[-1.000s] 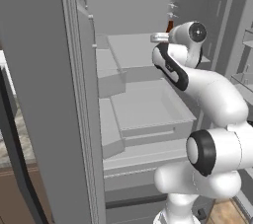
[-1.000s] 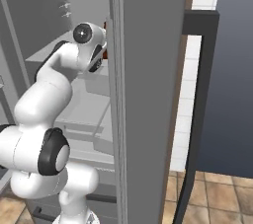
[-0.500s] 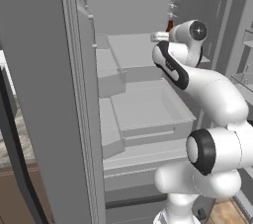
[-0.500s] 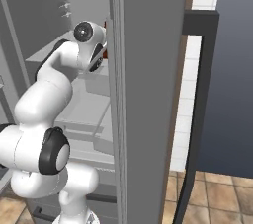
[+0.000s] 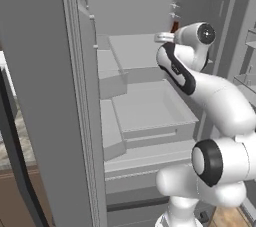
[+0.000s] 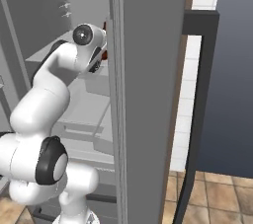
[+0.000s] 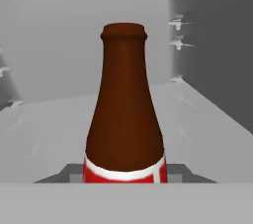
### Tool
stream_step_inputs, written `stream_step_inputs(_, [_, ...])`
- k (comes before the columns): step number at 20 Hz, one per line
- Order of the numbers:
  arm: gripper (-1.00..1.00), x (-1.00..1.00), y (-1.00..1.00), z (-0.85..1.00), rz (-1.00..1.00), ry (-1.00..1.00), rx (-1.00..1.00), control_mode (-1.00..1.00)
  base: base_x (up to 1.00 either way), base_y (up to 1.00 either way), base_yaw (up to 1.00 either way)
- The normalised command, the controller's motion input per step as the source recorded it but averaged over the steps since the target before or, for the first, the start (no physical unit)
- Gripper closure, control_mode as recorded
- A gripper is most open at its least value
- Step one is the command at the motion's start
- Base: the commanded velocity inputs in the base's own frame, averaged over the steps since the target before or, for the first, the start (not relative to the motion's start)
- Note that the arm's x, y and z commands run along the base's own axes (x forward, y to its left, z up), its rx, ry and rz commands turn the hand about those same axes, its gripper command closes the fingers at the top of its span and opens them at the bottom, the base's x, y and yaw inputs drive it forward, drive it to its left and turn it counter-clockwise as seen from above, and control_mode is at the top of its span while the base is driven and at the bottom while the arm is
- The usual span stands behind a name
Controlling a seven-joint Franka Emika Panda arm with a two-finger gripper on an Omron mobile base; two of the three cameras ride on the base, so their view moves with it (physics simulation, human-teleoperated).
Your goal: Open the fridge, grab two sodas, and place both sodas inside the bowl with ice on the dining counter.
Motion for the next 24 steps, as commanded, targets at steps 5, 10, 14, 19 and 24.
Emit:
stream_step_inputs(5, [1.00, -0.54, 0.00, 0.00, 0.03, -0.01, 0.09, -1.00, 0.00, 0.00, 0.00])
stream_step_inputs(10, [1.00, -0.77, 0.13, 0.00, 0.03, 0.00, 0.08, -1.00, 0.00, 0.00, 0.00])
stream_step_inputs(14, [1.00, -0.76, 0.30, 0.04, 0.01, 0.01, 0.03, -1.00, 0.00, 0.00, 0.00])
stream_step_inputs(19, [1.00, -0.90, 0.21, 0.13, -0.01, 0.01, 0.00, -1.00, 0.00, 0.00, 0.00])
stream_step_inputs(24, [1.00, -1.00, 0.00, 0.17, -0.06, 0.00, 0.01, -1.00, 0.00, 0.00, 0.00])
